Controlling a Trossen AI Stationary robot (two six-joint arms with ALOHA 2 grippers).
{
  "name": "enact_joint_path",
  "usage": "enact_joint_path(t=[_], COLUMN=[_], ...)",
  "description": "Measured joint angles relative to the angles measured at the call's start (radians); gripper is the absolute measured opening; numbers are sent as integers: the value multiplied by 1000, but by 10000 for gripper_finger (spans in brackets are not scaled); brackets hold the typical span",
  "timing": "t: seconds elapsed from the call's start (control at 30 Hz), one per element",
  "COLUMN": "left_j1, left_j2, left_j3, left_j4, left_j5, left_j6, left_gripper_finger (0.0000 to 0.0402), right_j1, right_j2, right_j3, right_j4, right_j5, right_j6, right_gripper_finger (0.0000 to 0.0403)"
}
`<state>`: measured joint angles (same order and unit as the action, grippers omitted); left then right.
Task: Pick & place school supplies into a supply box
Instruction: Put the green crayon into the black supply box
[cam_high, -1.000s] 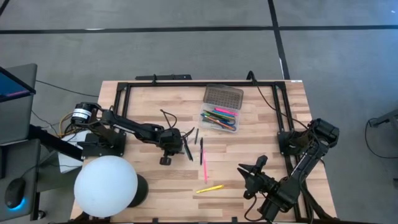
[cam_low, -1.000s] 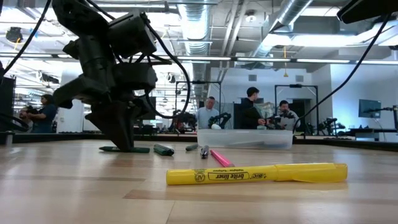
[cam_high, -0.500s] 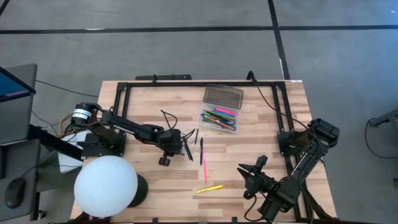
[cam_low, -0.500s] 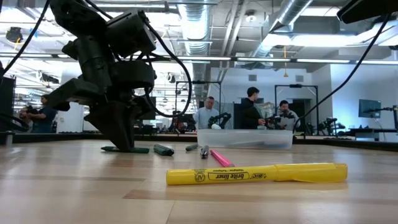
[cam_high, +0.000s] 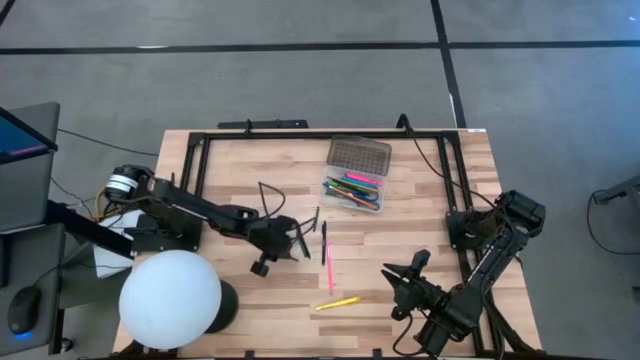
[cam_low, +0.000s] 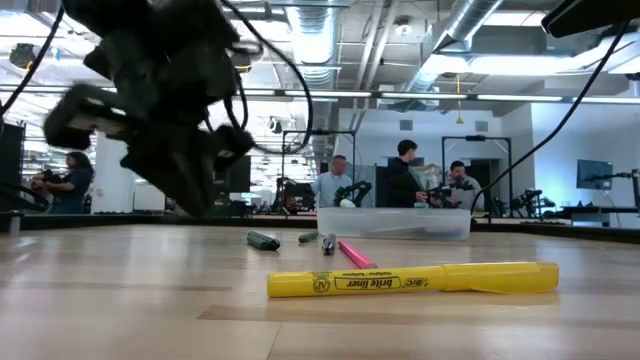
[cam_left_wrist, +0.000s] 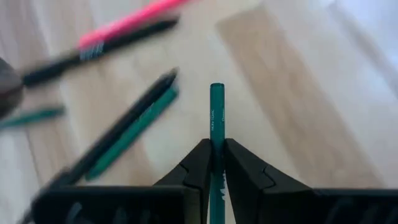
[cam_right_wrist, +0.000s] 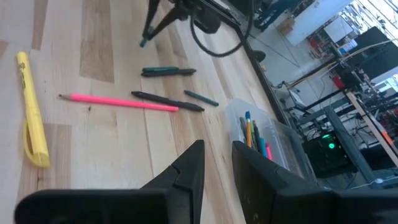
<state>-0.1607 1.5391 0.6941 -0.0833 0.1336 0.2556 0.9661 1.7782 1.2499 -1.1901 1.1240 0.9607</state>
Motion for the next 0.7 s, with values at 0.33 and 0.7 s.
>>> enact_joint_path(t=[0.33, 0.7], left_j1=[-2, 106], left_j2=[-6, -6], left_j3=[2, 3], left_j4=[282, 565], left_j5=[-312, -377], left_j6=[150, 233], left_gripper_finger=[34, 34], right_j1=[-22, -72], right_j2=[0, 0], right_j3=[0, 0], right_j4=[1, -6], right_j5=[0, 0], right_j6=[0, -3], right_gripper_finger=[75, 75])
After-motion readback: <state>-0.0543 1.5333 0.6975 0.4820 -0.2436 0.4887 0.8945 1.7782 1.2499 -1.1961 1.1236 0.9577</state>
